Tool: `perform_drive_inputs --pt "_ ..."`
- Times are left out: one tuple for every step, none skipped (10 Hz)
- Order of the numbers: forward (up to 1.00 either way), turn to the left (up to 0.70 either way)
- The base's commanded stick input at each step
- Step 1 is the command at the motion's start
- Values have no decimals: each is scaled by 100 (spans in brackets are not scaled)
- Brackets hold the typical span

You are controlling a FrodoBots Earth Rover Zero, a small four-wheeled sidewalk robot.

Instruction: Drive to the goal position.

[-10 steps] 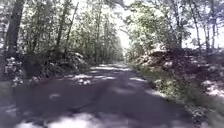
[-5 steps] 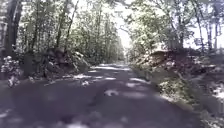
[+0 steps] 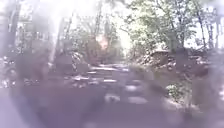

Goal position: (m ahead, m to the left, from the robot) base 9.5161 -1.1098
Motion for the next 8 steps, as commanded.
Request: perform_drive_inputs --pt "45 4" --pt "45 0" --pt "45 0" --pt "45 0" --pt "45 0" --pt "45 0" --pt "45 0" --pt "45 0"
